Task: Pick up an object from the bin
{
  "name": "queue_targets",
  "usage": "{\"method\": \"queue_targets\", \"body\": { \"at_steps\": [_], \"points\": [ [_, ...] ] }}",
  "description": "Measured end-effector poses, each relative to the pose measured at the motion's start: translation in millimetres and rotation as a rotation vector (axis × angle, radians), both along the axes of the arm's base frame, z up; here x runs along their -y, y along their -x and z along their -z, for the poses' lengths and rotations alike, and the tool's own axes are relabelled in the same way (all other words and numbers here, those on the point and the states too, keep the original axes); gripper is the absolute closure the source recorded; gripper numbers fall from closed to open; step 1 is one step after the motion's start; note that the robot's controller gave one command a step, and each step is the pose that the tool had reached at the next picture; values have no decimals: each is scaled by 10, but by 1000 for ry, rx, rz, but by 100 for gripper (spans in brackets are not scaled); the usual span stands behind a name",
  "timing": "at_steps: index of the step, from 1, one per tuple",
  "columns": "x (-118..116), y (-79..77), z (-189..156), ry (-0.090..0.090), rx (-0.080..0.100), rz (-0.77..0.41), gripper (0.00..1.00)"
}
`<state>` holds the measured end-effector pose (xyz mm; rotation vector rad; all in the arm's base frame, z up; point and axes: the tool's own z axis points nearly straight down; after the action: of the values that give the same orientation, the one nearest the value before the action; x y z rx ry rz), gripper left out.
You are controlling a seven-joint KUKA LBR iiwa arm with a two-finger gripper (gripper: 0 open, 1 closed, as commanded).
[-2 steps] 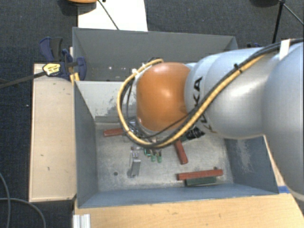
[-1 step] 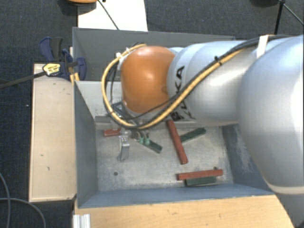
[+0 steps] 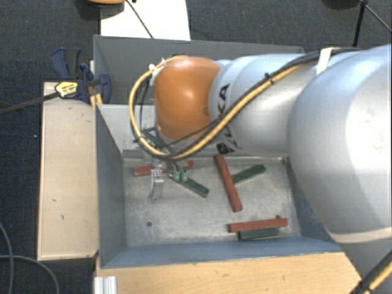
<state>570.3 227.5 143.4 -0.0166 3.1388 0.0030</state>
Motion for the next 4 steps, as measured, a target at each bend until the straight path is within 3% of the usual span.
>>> {"method": "queue_targets", "body": {
  "at_steps": [1,2,3,4],
  "points": [
    [41,-161,-10,0,-1,271,0],
    [487,-160,729,1,-2,174,100],
    [487,-160,727,0,-2,177,0],
    [486,-160,728,0,-2,178,0]
  ]
}}
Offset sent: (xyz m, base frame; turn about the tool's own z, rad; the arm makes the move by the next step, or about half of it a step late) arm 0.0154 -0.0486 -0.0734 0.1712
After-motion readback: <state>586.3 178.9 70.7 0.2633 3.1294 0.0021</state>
